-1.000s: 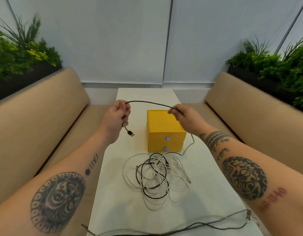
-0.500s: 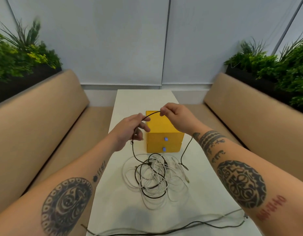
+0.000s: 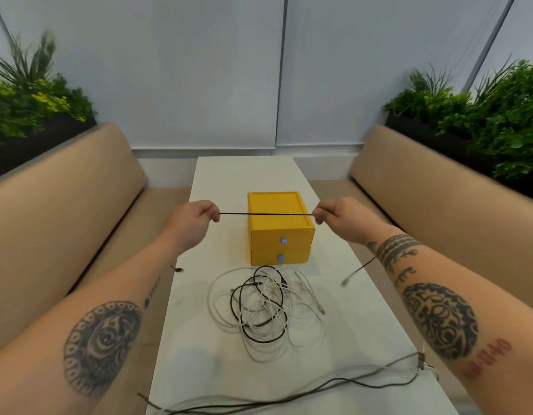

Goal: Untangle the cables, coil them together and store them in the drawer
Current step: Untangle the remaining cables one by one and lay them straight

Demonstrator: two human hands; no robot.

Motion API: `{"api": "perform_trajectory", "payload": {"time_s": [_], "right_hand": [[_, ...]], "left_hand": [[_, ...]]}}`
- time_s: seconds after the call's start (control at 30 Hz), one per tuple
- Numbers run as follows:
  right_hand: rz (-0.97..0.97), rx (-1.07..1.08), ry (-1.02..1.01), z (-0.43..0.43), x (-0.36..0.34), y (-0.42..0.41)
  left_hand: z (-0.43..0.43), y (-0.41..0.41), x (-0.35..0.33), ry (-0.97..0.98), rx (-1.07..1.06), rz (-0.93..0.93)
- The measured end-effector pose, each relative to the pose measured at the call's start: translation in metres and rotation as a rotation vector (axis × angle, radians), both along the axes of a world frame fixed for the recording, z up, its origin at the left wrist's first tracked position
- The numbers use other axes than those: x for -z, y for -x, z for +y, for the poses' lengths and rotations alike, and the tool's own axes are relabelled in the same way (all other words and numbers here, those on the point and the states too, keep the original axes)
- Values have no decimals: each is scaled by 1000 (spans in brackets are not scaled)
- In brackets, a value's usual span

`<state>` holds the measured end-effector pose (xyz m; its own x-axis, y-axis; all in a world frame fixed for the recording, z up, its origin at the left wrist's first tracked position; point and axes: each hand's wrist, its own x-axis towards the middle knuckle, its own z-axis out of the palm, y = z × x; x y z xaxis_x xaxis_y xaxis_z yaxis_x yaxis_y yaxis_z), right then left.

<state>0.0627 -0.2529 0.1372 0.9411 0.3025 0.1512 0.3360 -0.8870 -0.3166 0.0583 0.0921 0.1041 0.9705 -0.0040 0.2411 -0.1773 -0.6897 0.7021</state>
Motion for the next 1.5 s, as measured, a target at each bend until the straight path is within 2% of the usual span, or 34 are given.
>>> {"api": "perform_trajectory", "payload": {"time_s": [0.13, 0.3, 0.47, 0.57, 0.63, 0.7, 0.8, 0.9, 1.0, 1.13, 1.5], "right_hand": [[23, 67, -1, -35, 21, 10], [48, 176, 1, -70, 48, 27], [78, 251, 5, -91, 68, 44], [176, 319, -38, -97, 81, 45], [259, 337, -74, -91, 87, 46], [252, 340, -61, -73, 86, 48], [142, 202, -173, -18, 72, 45], [185, -36, -370, 46, 45, 55], [213, -68, -484, 72, 28, 62], [83, -29, -369, 52, 22, 53], [154, 133, 62, -50, 48, 52]], "left_hand": [[22, 3, 11, -122, -49, 46], [27, 5, 32, -136, -56, 83], [14, 10, 27, -149, -10, 88], [0, 9, 18, -148, 32, 87], [-11, 10, 10, -155, 71, 77], [-27, 13, 0, -178, 136, 50], [-59, 20, -15, -228, 246, 23], [-84, 24, -25, -237, 305, -3], [-89, 26, -33, -206, 325, -45], [-64, 27, -31, -245, 328, -14], [17, 41, 31, -272, 123, 242]]}}
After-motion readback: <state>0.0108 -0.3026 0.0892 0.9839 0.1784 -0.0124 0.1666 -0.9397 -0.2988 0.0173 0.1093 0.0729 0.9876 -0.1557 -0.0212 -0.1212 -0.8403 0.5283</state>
